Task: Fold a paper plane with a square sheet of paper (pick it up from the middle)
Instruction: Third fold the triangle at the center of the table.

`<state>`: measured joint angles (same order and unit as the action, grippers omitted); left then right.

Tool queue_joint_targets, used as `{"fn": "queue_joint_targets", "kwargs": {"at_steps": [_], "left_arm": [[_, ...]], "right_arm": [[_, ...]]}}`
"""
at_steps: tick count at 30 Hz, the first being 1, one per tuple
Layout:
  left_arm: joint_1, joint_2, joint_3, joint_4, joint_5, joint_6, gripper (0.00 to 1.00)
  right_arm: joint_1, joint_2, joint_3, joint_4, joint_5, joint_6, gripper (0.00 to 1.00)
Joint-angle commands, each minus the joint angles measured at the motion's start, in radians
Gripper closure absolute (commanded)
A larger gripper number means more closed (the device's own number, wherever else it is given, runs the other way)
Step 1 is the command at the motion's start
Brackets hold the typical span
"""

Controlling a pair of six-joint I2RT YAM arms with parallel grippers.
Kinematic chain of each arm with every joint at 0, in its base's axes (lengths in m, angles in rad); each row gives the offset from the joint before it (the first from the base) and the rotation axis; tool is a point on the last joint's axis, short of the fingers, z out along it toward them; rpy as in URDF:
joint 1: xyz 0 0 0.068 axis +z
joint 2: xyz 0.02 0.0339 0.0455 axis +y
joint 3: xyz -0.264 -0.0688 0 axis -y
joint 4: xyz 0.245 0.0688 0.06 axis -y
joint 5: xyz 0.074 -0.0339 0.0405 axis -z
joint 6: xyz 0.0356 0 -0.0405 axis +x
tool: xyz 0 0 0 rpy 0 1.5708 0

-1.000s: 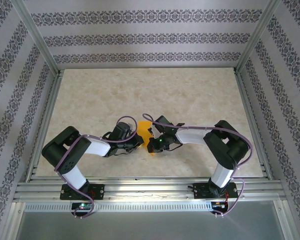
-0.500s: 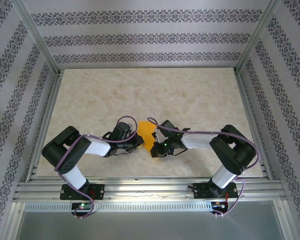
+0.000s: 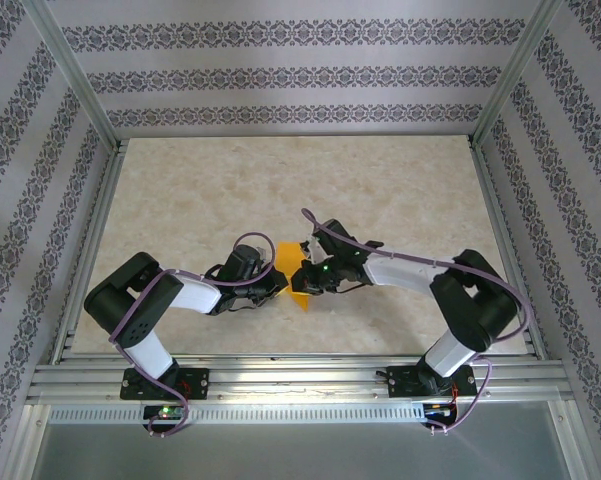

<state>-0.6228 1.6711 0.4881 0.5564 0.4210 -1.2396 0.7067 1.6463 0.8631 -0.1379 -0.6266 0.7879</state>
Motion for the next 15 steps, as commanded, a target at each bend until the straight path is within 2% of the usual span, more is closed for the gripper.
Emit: {"fn": "queue_joint_targets", "kwargs": {"at_steps": [1, 4, 15], "left_arm": [[-0.017, 0.026, -0.012, -0.021, -0.014, -0.004, 1.00], [-0.017, 0.017, 0.008, -0.071, -0.018, 0.020, 1.00], [-0.017, 0.024, 0.001, -0.051, -0.016, 0.011, 1.00]], "right_arm": [[-0.001, 0.058, 0.035, -0.002, 0.034, 0.038, 0.97], [0.000, 0.088, 0.042, 0.003, 0.050, 0.037, 0.98], [0.011, 0.154, 0.031, -0.026, 0.062, -0.002, 0.96]]}}
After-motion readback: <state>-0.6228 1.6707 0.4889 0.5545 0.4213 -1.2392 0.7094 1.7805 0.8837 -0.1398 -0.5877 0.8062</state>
